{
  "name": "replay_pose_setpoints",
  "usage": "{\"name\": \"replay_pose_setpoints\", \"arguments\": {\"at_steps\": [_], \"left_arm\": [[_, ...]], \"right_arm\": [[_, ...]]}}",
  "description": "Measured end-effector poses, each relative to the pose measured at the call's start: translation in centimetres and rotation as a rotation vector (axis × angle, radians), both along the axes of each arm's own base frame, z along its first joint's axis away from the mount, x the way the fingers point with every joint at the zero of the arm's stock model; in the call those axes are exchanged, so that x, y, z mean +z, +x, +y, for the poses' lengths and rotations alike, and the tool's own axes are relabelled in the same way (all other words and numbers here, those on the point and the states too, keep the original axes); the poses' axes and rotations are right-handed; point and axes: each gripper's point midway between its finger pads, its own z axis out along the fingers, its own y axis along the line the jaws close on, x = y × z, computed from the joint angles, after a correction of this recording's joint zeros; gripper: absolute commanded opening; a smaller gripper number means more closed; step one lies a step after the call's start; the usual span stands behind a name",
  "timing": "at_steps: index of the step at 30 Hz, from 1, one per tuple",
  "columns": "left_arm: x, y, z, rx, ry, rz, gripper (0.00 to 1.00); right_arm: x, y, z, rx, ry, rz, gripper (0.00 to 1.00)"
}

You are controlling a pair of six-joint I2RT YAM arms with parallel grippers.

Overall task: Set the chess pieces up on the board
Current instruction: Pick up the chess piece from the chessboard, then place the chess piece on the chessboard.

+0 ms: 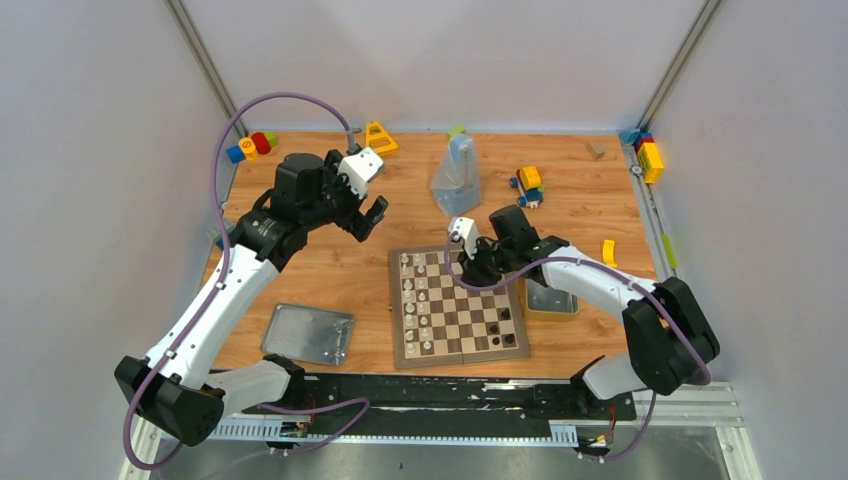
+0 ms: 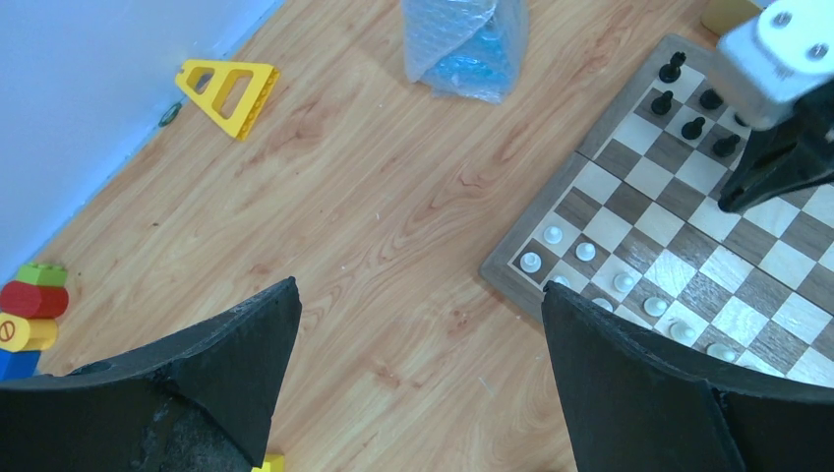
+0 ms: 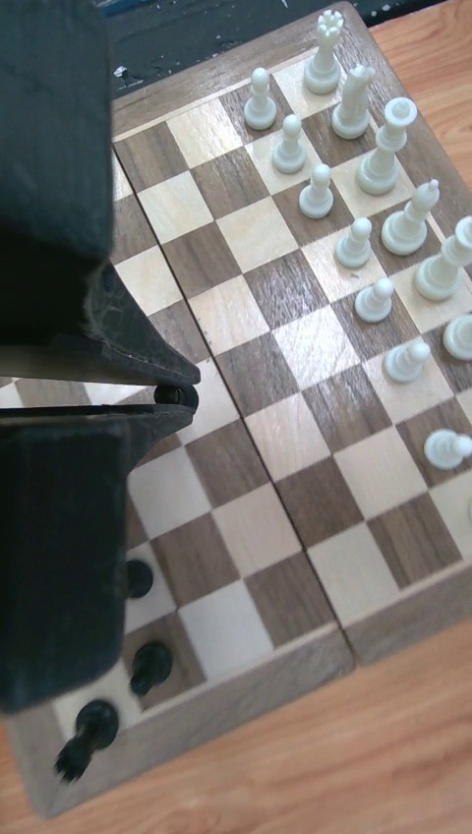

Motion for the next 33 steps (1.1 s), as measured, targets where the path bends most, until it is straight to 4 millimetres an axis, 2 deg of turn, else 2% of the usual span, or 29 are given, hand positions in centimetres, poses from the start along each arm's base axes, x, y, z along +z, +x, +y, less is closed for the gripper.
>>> {"name": "replay_pose_setpoints", "arguments": {"at_steps": [5,18,33], "left_arm": [[0.0,0.0,0.0,-0.002,-0.002,0.000,1.00],[0.0,-0.1,-0.2,-0.010,-0.005,0.002,1.00],[-0.2,-0.2,-0.3,-0.016,-0.006,0.008,1.00]], "right_arm": [[1.1,1.1,-1.5,-0.057,0.002,-0.035,0.00],[-1.1,0.3,-4.5,-0.100,-0.083,0.017,0.00],[-1.6,0.7,-5.4,-0.124,-0.104,0.030,0.00]]}}
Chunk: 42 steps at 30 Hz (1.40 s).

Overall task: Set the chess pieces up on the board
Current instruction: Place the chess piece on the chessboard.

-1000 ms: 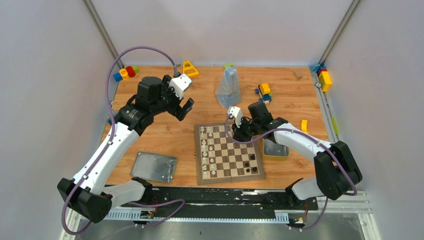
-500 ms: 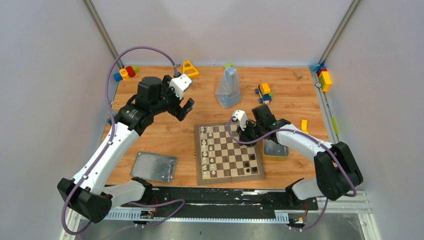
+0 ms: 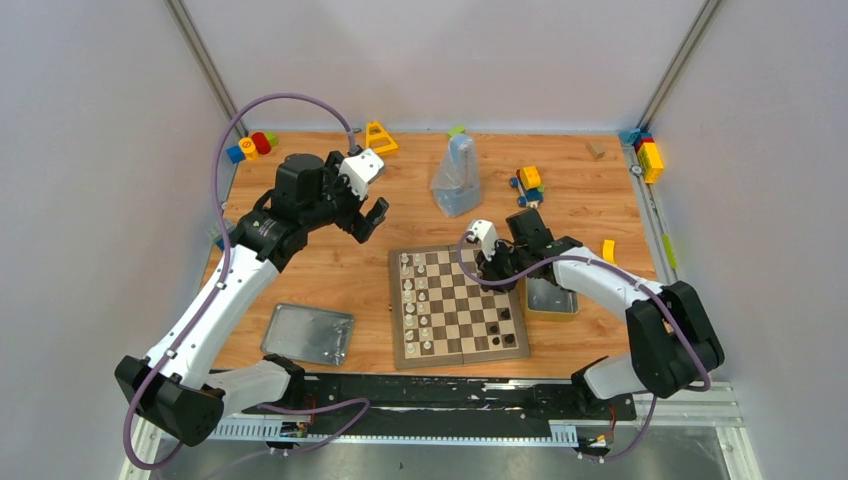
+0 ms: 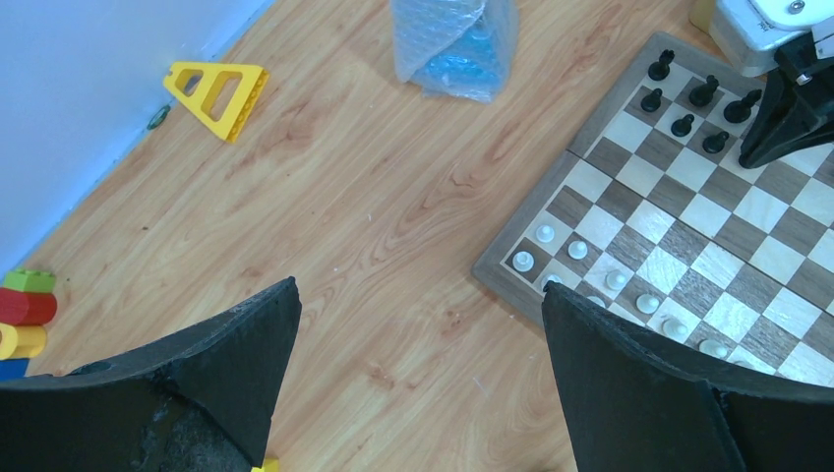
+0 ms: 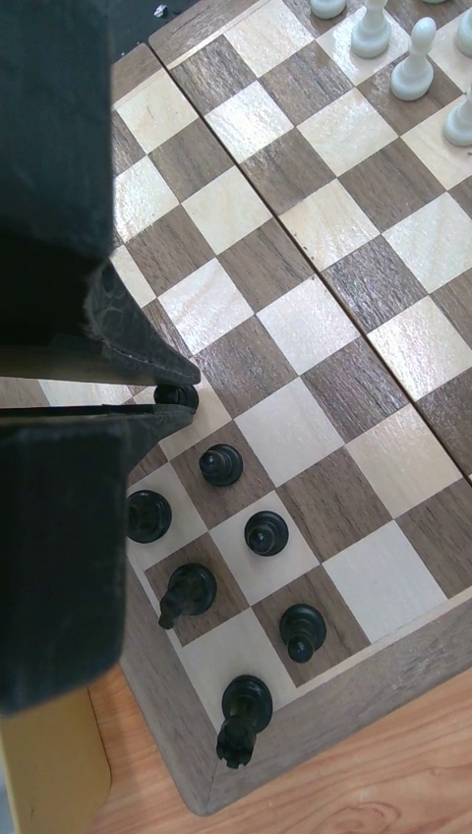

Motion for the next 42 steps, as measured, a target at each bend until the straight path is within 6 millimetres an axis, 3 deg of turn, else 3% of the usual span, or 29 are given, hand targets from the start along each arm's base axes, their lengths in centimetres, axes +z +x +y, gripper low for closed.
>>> {"name": "replay_pose_setpoints", "arguments": {"at_steps": [11,24,34,42], "left_arm": [[-0.1,0.0,0.0,-0.001,0.001,0.002,1.00],[-0.3,-0.1,0.0,-0.001,0.002,0.005,1.00],[-0.3,-0.1,0.0,-0.004,0.002,0.007,1.00],[-0.3,-0.1,-0.1,-0.007,0.000,0.008,1.00]], "right_arm": [[-0.6,-0.2,-0.1,-0.001,-0.011,0.022,0.05],[-0.6,-0.1,-0.3,-0.003,-0.017,0.017,0.27],[-0.6,-0.2,-0.3,-0.004,-0.020,0.021,0.29],[2.1,-0.2,-1.0,-0.029,0.000,-0.045,0.31]]}}
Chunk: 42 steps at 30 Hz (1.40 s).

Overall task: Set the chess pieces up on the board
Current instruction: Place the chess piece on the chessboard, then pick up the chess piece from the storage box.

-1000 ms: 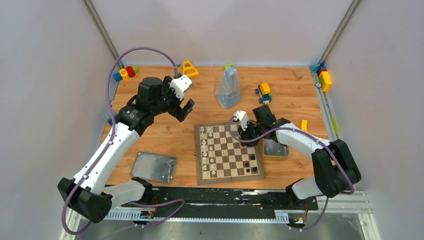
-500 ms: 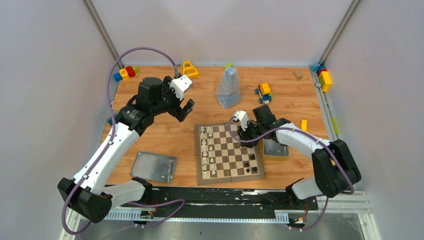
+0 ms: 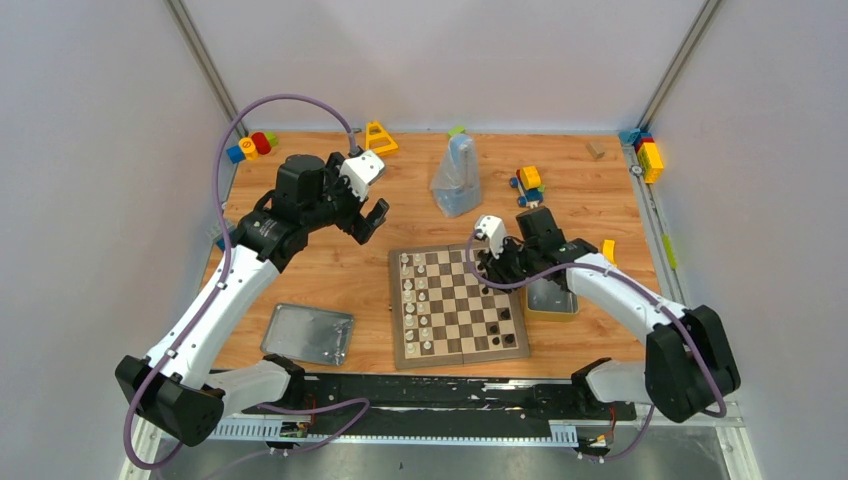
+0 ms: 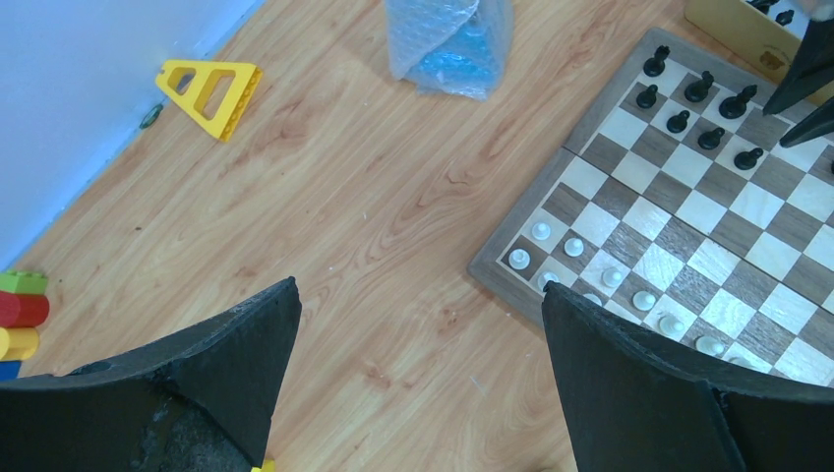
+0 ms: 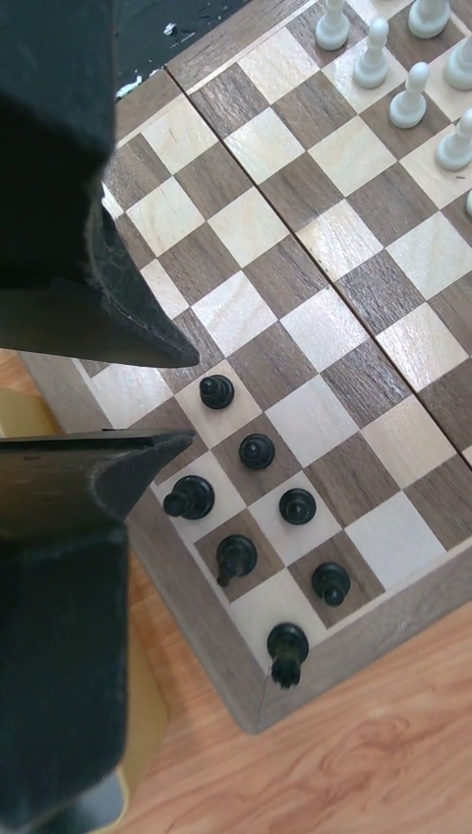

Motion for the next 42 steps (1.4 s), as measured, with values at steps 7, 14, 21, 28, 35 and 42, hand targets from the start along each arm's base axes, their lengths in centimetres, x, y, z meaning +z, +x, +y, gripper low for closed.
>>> {"name": "replay_pose_setpoints", "arguments": {"at_steps": [7,14,21,28,35,42], "left_arm": [[0.0,0.0,0.0,-0.003,-0.001,0.001,1.00],[0.0,-0.3,-0.2,-0.013,-0.004,0.010,1.00],[0.0,-0.8,-0.5,-0.038,-0.012,0.026,1.00],[-0.1,-1.2,-1.0,-0.073,-0.027,0.039,1.00],[0.0,-1.6,-1.6,-0.110,-0.044,0.047,1.00],[0.0,-1.9,-1.9,-0.129,-0.052,0.052,1.00]], "right_arm": [[3.3,1.0,-2.3,-0.089,0.036,-0.085,0.35],[4.9,3.6,-8.4,-0.280,0.025,-0.130,0.38],[2.8,4.0,-13.2,-0.373,-0.028,-0.068,0.39],[-0.8,3.5,-14.4,-0.353,-0.049,0.075,0.39],[-2.8,3.8,-14.0,-0.309,-0.043,0.151,0.42],[-4.1,4.3,-13.7,-0.285,-0.031,0.197,0.44]]}}
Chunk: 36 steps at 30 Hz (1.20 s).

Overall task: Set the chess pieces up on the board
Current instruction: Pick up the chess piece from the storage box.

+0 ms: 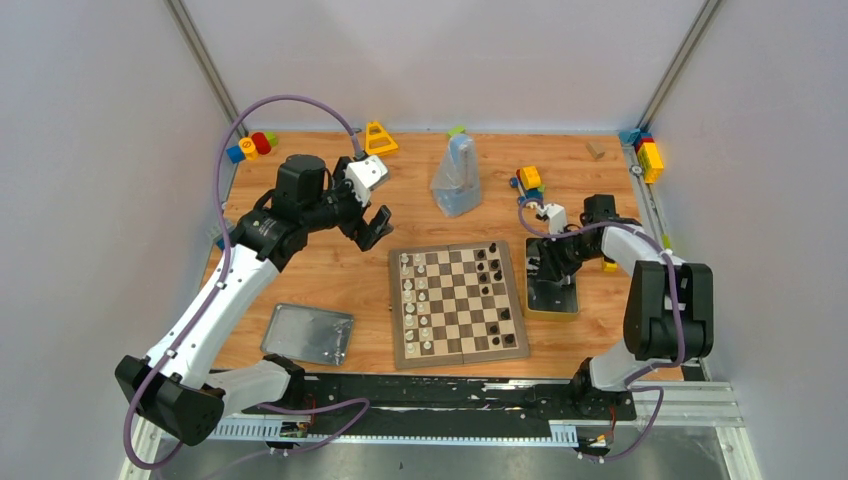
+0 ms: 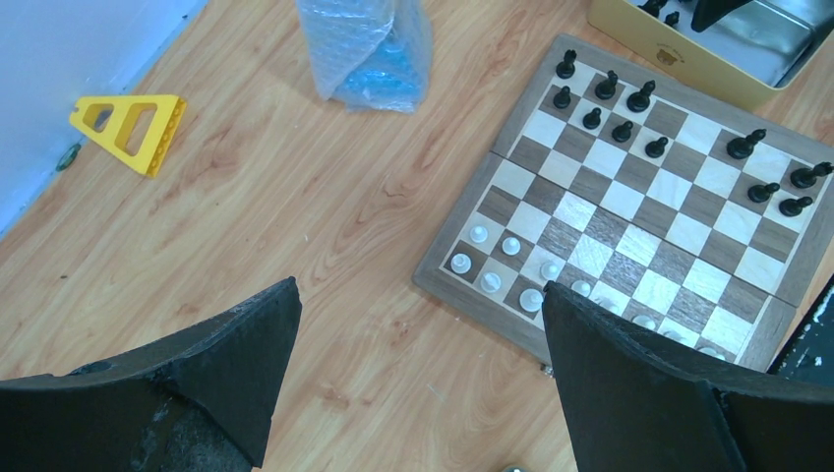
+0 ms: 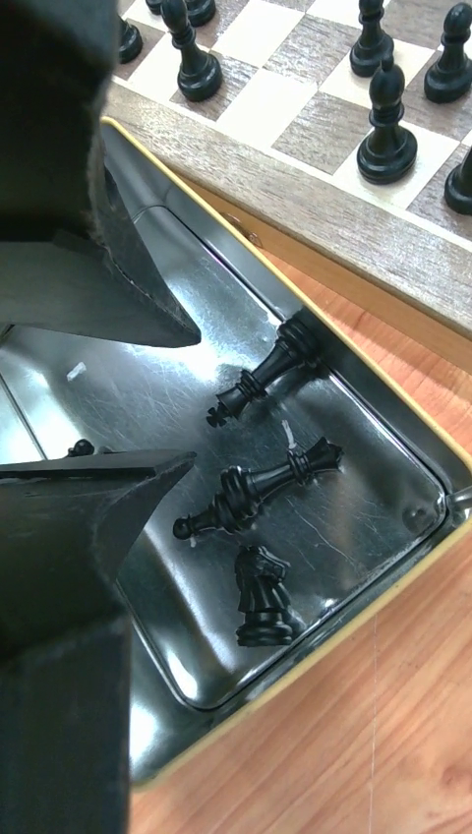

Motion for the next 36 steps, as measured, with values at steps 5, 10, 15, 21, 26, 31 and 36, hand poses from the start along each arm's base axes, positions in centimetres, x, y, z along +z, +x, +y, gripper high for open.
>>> {"name": "replay_pose_setpoints", "arguments": {"at_steps": [5,10,15,21,26,31,36], "left_arm": [[0.0,-0.1,-0.1,-0.008,-0.004,0.002,1.00],[-0.1,-0.1,-0.1,-0.009,-0.002,0.002,1.00],[-0.1,-0.1,-0.1,-0.010,-0.001,0.003,1.00],[-0.2,-0.1,-0.1,-0.012,0.002,0.001,1.00],[-0.4,-0.1,-0.1,-0.015,0.007,0.002,1.00],[-0.6,-0.1,-0.1,-0.017,0.012,0.003,1.00],[-0.7,-0.1,-0.1,-0.017,0.013,0.003,1.00]], "right_arm": [[-0.9,0.1,0.2,0.007,0.012,0.032,0.44],[-0.9,0.6,0.4,0.013,0.026,0.035,0.43],[-1.1,1.0,0.5,0.019,0.037,0.040,0.38],[-1.6,1.0,0.7,0.024,0.051,0.057,0.31],[-1.5,1.0,0.9,0.033,0.061,0.054,0.24],[-1.4,0.9,1.1,0.041,0.074,0.051,0.16],[-1.4,0.7,1.2,0.048,0.079,0.057,0.07]]}}
